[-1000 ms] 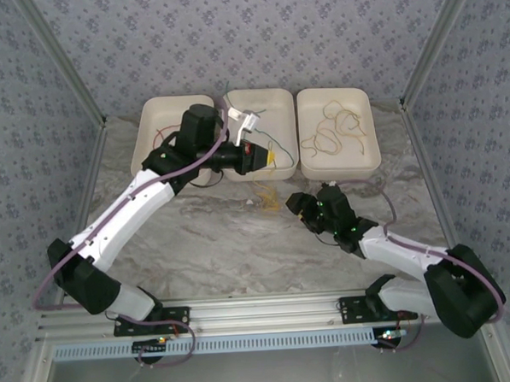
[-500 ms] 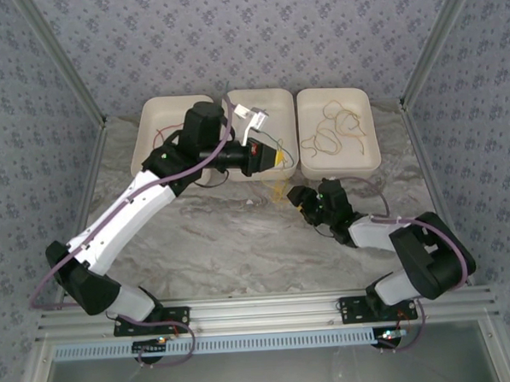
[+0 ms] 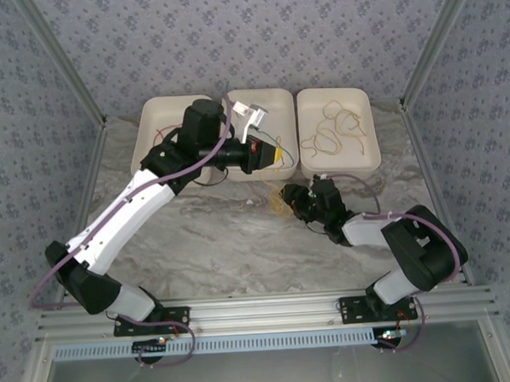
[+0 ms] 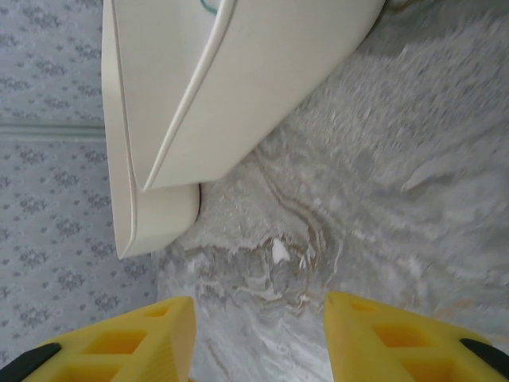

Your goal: Untangle the cables

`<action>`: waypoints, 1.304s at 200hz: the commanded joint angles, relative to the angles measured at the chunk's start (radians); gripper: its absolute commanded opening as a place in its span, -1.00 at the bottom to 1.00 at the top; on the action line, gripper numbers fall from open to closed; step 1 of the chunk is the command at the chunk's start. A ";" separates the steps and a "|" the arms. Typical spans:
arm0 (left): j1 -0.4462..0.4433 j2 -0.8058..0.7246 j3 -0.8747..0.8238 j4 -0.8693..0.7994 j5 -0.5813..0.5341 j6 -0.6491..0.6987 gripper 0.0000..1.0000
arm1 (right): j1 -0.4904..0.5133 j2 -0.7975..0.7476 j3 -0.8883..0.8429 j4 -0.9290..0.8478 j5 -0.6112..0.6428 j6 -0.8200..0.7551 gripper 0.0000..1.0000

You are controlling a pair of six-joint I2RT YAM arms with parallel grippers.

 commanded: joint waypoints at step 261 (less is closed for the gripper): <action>0.008 -0.114 0.073 -0.161 -0.228 0.049 -1.00 | -0.174 0.020 -0.005 0.015 0.040 0.007 -1.00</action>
